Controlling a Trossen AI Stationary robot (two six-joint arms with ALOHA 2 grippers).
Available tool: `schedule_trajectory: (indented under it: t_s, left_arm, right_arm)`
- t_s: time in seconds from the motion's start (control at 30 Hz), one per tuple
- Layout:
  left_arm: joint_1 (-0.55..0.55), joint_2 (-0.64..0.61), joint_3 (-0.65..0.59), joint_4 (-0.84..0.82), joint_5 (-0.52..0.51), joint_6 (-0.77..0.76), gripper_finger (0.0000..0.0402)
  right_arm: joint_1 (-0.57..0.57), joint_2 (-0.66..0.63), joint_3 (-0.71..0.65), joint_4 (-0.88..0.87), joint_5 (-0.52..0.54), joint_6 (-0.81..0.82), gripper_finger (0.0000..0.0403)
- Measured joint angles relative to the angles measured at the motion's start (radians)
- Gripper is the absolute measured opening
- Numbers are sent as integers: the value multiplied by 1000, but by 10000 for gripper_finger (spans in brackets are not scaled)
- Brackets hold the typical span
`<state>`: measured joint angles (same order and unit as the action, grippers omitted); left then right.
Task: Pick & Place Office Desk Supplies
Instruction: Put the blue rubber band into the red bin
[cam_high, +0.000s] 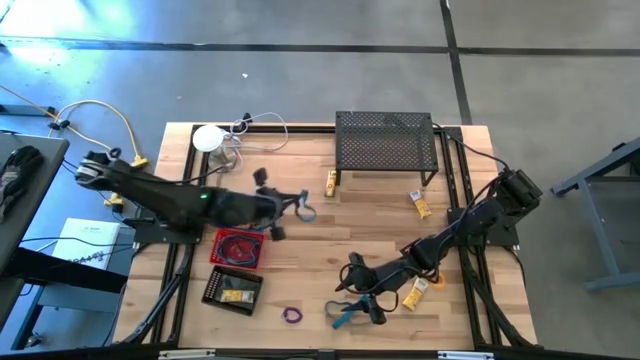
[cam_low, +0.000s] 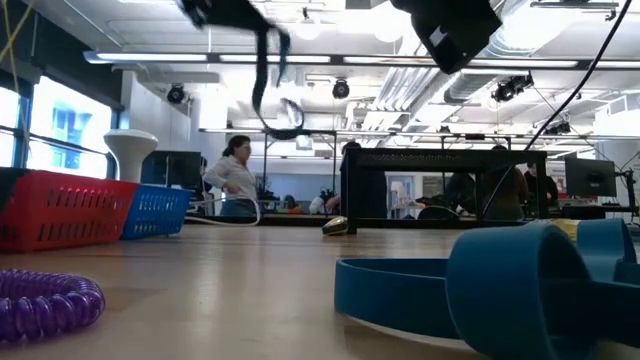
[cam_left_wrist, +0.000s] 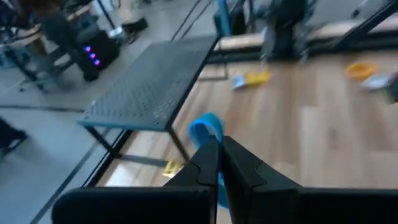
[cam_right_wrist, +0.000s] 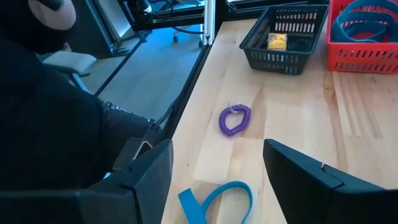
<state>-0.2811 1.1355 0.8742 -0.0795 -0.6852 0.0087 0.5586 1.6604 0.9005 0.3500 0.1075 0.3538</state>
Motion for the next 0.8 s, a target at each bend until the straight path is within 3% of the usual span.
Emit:
schedule_trajectory:
  t_s: [0.27, 0.63, 0.8]
  left_arm:
    - [-166, -138, 0, -61, -8, -203, 1]
    - [-394, -160, 1, -221, -10, -561, 1]
    - [-516, -160, 1, -354, -127, -749, 1]
  right_arm:
    - [38, 0, 0, 40, 77, 12, 238]
    - [44, 43, 2, 168, 140, 42, 238]
    - [44, 114, 2, 284, 125, 70, 238]
